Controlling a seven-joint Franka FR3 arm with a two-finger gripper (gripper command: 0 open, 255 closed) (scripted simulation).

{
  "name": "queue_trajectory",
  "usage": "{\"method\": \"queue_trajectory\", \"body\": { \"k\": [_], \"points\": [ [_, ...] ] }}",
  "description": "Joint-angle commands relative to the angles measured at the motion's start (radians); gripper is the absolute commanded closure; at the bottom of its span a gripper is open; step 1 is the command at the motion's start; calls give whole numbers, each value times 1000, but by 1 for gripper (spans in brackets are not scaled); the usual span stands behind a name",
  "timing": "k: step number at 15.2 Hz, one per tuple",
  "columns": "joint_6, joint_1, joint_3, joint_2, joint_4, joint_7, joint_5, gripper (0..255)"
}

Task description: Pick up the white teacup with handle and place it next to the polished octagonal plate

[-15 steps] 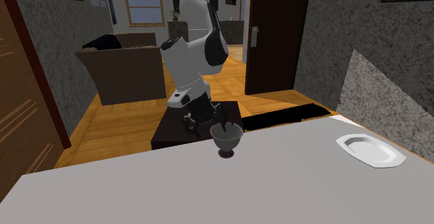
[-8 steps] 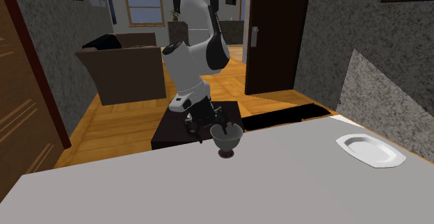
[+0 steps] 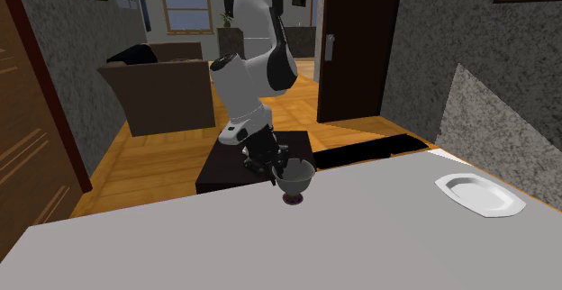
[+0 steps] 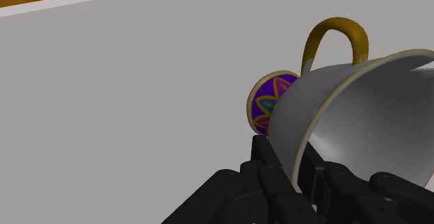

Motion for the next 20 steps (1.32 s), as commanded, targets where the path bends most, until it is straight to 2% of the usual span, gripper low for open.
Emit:
{"method": "queue_trajectory", "body": {
  "k": [1, 4, 20],
  "points": [
    [0, 0, 0, 0, 0, 0, 0, 255],
    [0, 0, 0, 0, 0, 0, 0, 255],
    [-191, -10, -2, -111, 99, 104, -78, 255]
  ]
}}
